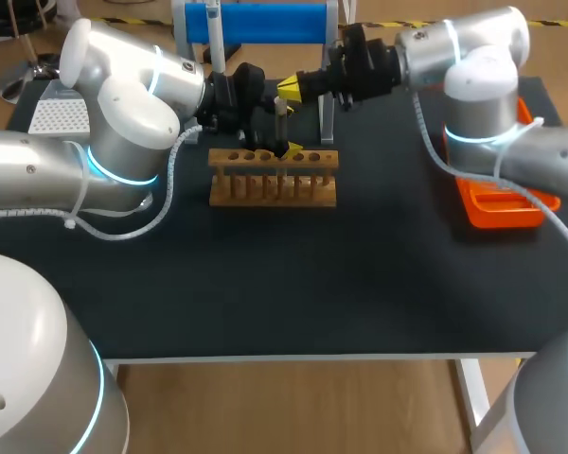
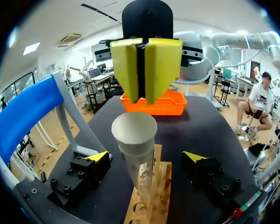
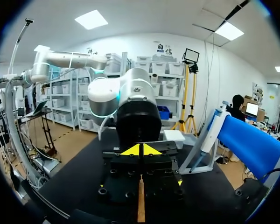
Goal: Invert the test tube, pick up the pipette, mount the tip to pipette, aspirate from beaker and dispense into the tube, eject the tip, return the pipette, and cap with the stopper.
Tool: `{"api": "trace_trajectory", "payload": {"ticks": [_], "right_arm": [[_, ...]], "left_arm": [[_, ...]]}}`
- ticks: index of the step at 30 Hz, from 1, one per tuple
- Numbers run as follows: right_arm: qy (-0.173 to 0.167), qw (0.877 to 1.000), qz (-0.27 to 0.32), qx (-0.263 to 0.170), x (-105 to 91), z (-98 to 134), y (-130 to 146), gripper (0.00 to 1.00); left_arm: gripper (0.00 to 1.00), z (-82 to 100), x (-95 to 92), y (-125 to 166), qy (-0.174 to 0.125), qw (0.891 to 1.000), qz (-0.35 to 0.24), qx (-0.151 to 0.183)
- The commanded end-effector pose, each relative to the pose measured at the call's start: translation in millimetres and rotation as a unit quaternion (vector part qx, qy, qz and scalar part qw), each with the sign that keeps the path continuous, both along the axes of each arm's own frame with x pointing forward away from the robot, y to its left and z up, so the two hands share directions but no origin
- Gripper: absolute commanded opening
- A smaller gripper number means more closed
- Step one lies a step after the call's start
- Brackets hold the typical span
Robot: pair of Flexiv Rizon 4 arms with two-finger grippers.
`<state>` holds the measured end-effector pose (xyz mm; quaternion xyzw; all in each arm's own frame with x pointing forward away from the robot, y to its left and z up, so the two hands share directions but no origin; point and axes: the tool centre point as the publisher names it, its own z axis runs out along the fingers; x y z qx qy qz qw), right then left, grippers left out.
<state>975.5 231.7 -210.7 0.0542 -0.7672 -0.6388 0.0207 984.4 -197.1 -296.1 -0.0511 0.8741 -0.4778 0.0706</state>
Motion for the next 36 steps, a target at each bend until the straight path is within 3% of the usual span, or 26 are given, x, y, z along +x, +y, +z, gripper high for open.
{"api": "trace_trajectory", "payload": {"ticks": [1, 23, 36], "right_arm": [[0.002, 1.000, 0.004, 0.000, 5.5, -4, 2, 0.00], [0.011, 1.000, 0.003, -0.017, 4.9, -28, 0, 0.00], [0.019, 1.000, -0.009, 0.005, 5.6, -33, -3, 0.00]], "left_arm": [[1.00, -0.1, 0.7, -1, 0.001, 1.000, 0.000, 0.001], [1.00, -0.1, 0.7, -1, 0.001, 1.000, 0.000, 0.001], [1.00, -0.1, 0.7, -1, 0.001, 1.000, 0.000, 0.001]]}}
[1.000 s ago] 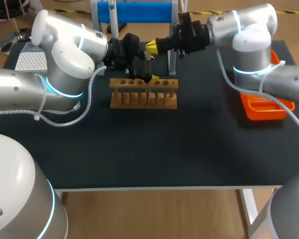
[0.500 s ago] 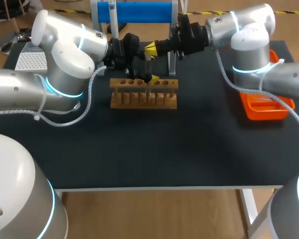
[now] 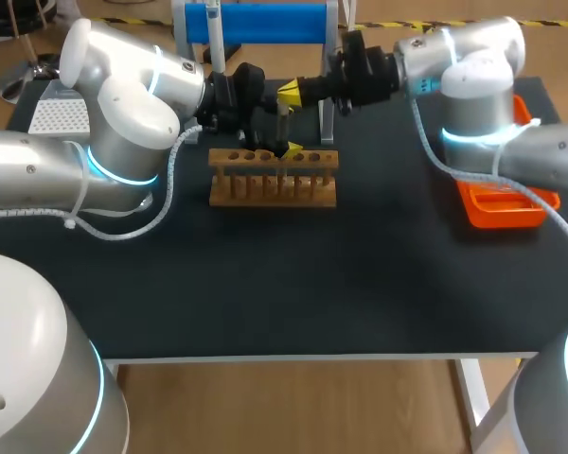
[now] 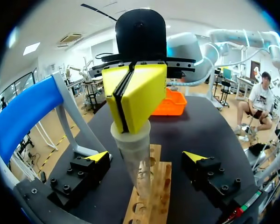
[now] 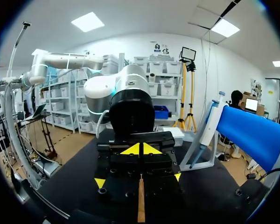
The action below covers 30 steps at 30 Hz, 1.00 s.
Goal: Invert the test tube, pick up the pipette, mount the tip to pipette, aspirate from beaker and dispense into the tube, eject the tip, return the pipette, and cap with the stopper.
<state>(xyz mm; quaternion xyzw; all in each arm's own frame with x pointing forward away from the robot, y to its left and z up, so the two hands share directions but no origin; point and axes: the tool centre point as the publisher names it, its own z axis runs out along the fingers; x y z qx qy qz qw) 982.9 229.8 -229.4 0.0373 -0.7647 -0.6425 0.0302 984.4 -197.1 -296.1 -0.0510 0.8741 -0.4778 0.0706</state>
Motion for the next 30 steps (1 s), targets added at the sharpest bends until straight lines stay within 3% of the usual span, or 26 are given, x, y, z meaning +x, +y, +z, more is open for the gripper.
{"api": "trace_trajectory", "payload": {"ticks": [1, 8, 10, 11, 12, 15, 21, 30], "right_arm": [[0.000, 1.000, -0.008, 0.003, -1.6, -13, -1, 0.00], [-0.019, 0.999, -0.014, 0.029, 2.8, 14, -2, 0.00], [-0.026, 0.999, -0.015, 0.035, 3.1, 21, -3, 0.48], [-0.029, 0.999, -0.016, 0.040, 3.2, 26, -4, 0.84], [-0.030, 0.999, -0.017, 0.042, 3.1, 29, -5, 1.00], [-0.042, 0.998, -0.022, 0.042, 1.7, 39, -12, 1.00], [-0.073, 0.996, -0.045, 0.000, 4.2, 49, -37, 1.00], [-0.096, 0.987, -0.067, -0.112, -5.4, 29, -81, 1.00]], "left_arm": [[1.00, -0.1, 0.7, 0, 0.001, 1.000, 0.000, 0.001], [1.00, -0.1, 0.7, 0, 0.001, 1.000, 0.000, 0.001], [1.00, -0.1, 0.7, 0, 0.001, 1.000, 0.000, 0.001], [1.00, -0.1, 0.7, 0, 0.001, 1.000, 0.000, 0.001], [1.00, -0.1, 0.7, 0, 0.001, 1.000, 0.000, 0.001], [1.00, -0.1, 0.7, 0, 0.001, 1.000, 0.000, 0.001], [1.00, -0.1, 0.7, 0, 0.001, 1.000, 0.000, 0.001], [1.00, -0.1, 0.7, 0, 0.001, 1.000, 0.000, 0.001]]}}
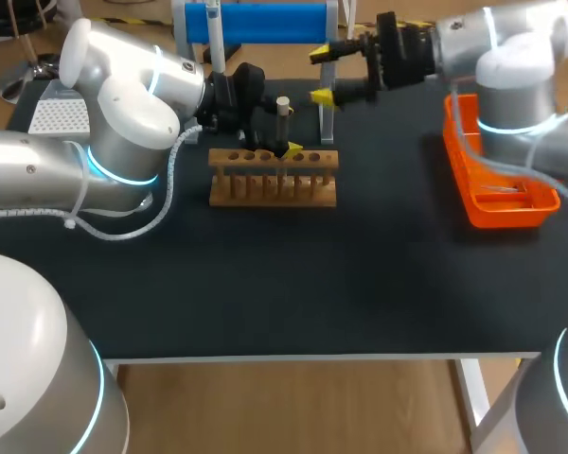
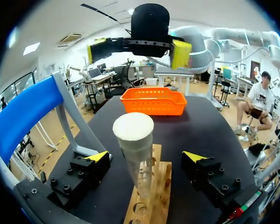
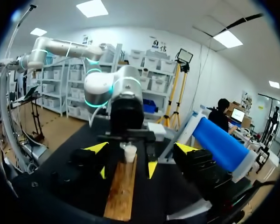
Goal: Invert the test tube, pick up the pipette, mount the tip to pipette, aspirate from beaker and dispense into the tube, eject the tip, return the pipette, and cap with the stopper.
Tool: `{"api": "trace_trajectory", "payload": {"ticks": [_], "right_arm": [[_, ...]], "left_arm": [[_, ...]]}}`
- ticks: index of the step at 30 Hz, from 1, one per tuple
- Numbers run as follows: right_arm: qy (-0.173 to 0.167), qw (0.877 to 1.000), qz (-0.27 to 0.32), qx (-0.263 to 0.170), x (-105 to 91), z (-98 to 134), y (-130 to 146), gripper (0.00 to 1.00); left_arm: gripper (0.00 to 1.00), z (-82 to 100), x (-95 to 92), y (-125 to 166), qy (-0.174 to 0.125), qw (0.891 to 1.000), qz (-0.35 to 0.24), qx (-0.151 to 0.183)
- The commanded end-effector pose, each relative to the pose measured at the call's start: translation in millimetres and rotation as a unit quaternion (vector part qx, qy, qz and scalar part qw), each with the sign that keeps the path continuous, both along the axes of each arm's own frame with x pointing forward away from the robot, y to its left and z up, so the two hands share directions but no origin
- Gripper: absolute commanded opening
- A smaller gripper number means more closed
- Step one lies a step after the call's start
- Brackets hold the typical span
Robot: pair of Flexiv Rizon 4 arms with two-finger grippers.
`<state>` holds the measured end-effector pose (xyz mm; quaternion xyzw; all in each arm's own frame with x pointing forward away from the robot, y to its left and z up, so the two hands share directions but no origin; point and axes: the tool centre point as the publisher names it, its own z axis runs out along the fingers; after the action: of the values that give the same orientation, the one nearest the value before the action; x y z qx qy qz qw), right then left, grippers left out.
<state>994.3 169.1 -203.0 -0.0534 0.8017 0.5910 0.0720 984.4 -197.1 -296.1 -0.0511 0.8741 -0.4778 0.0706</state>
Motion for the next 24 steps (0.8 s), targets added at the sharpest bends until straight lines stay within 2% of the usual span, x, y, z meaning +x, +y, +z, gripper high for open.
{"api": "trace_trajectory", "payload": {"ticks": [1, 2, 14, 24], "right_arm": [[-0.005, 0.998, -0.021, -0.062, -19.1, -1, -23, 1.00], [-0.005, 0.997, -0.024, -0.072, -22.5, -3, -26, 1.00], [-0.005, 0.997, -0.024, -0.072, -22.5, -3, -26, 1.00], [-0.005, 0.997, -0.024, -0.072, -22.5, -3, -26, 1.00]], "left_arm": [[1.00, -0.1, 0.7, -1, 0.001, 1.000, 0.000, 0.001], [1.00, -0.1, 0.7, -1, 0.001, 1.000, 0.000, 0.001], [1.00, -0.1, 0.7, -1, 0.001, 1.000, 0.000, 0.001], [1.00, -6.3, 3.0, 14, 0.011, 0.999, 0.036, 0.007]]}}
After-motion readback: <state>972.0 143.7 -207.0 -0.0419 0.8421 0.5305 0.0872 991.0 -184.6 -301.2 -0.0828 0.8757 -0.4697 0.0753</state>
